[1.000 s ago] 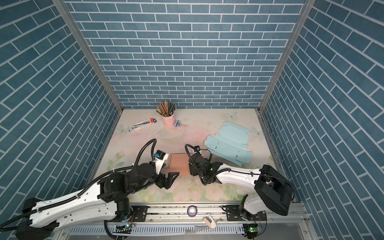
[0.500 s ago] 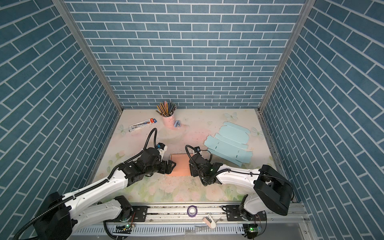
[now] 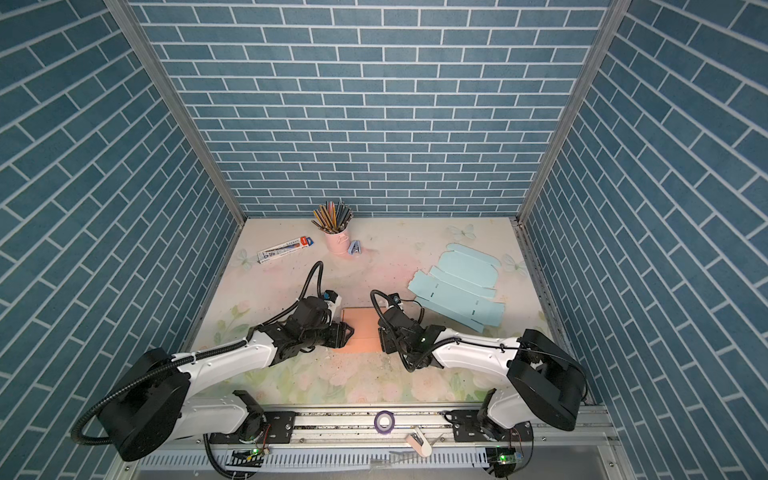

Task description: Fold the paper box

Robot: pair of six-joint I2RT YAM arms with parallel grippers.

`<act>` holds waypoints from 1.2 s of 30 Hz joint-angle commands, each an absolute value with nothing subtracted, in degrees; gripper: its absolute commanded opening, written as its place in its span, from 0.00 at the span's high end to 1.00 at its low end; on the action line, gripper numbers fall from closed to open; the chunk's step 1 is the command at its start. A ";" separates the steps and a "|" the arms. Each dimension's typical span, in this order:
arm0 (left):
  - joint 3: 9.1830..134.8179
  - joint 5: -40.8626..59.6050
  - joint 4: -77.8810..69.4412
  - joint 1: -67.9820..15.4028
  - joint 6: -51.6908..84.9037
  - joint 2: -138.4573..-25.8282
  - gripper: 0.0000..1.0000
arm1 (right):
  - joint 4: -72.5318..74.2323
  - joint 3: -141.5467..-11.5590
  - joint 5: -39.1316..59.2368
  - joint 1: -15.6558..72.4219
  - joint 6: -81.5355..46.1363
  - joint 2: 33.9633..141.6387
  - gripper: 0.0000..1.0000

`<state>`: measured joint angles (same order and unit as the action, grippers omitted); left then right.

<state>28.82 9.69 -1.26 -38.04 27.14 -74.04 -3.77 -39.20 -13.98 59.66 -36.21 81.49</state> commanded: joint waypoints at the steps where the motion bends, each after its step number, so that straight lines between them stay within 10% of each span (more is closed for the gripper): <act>1: 26.55 9.59 -3.75 -37.62 27.07 -74.71 0.43 | -4.49 -38.28 -13.80 59.50 -38.41 81.22 0.36; 36: 22.03 8.45 11.23 -41.11 29.39 -51.14 0.36 | -11.93 -38.82 -14.24 66.60 -42.16 72.86 0.36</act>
